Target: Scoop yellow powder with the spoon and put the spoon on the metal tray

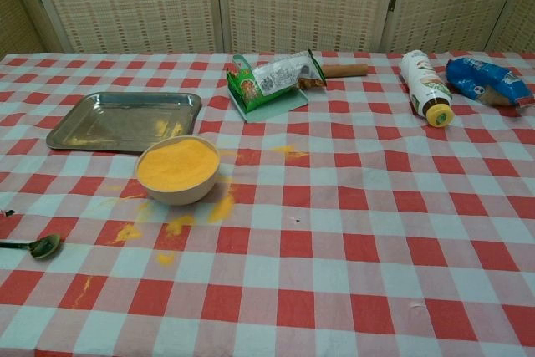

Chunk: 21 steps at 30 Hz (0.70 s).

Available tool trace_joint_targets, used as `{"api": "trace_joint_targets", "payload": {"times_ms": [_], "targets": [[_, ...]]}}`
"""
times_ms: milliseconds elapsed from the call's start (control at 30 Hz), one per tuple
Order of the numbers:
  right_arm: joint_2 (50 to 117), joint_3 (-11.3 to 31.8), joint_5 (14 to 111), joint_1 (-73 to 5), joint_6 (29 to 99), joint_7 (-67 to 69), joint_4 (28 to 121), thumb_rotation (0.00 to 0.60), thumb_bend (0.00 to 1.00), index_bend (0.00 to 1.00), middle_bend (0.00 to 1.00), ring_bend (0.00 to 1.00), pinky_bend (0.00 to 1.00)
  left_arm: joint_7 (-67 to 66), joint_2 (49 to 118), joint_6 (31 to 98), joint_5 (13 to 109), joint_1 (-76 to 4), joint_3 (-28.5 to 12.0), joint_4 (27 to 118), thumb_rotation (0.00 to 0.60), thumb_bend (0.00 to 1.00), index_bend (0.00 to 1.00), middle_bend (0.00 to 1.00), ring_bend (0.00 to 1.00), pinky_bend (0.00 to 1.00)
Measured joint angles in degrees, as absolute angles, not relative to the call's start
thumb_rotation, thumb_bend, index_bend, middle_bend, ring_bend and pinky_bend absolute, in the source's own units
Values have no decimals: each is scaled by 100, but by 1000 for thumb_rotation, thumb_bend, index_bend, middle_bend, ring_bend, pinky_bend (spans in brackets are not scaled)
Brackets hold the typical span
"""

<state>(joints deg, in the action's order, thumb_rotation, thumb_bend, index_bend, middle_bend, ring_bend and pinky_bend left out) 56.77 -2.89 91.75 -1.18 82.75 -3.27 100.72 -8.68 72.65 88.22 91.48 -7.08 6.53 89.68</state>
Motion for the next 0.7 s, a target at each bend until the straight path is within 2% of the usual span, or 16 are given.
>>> {"api": "trace_joint_targets", "payload": {"times_ms": [67,100,167,233,267,300,333,400,533,700], "targets": [[5681,-291,9190,-111,8298,-325,10092,600,112,0,0,0,0,-998,7278,8766,9172,-702,661,8996,600,380,0,80,89,193],[5686,-290,9198,-113,8297,-322,10098,600,112,0,0,0,0,-1056,7288,8741,9181,-700,663,9009,600,379,0,183,178,278],[5703,-291,9196,-123,8270,-350,10089,600,112,0,0,0,0,-1232,7322,8724,9218,-698,658,9017,600,379,0,484,442,516],[5725,-289,9173,-148,8202,-385,10084,600,111,0,0,0,0,-1453,7371,8724,9291,-704,650,9016,600,380,44,843,804,822],[5734,-288,9157,-162,8164,-401,10082,600,111,0,0,0,0,-1620,7407,8702,9363,-722,652,9024,600,380,99,946,920,922],[5742,-287,9142,-179,8124,-416,10082,600,112,0,0,0,0,-1737,7429,8661,9421,-744,657,9042,600,383,186,998,988,989],[5756,-284,9126,-204,8078,-438,10084,600,112,0,0,0,0,-1831,7439,8594,9465,-772,663,9074,600,386,259,1000,1000,1000],[5776,-283,9119,-230,8043,-473,10087,600,112,0,0,0,0,-1911,7432,8348,9473,-861,667,9175,600,391,335,1000,1000,1000],[5795,-283,9092,-251,7997,-503,10095,600,112,0,0,0,0,-1986,7412,7833,9294,-1082,594,9339,600,407,420,1000,1000,1000],[5795,-270,9047,-250,8005,-530,10107,600,112,0,0,0,0,-2021,7362,6948,8818,-1496,398,9468,600,419,466,1000,1000,1000]]}}
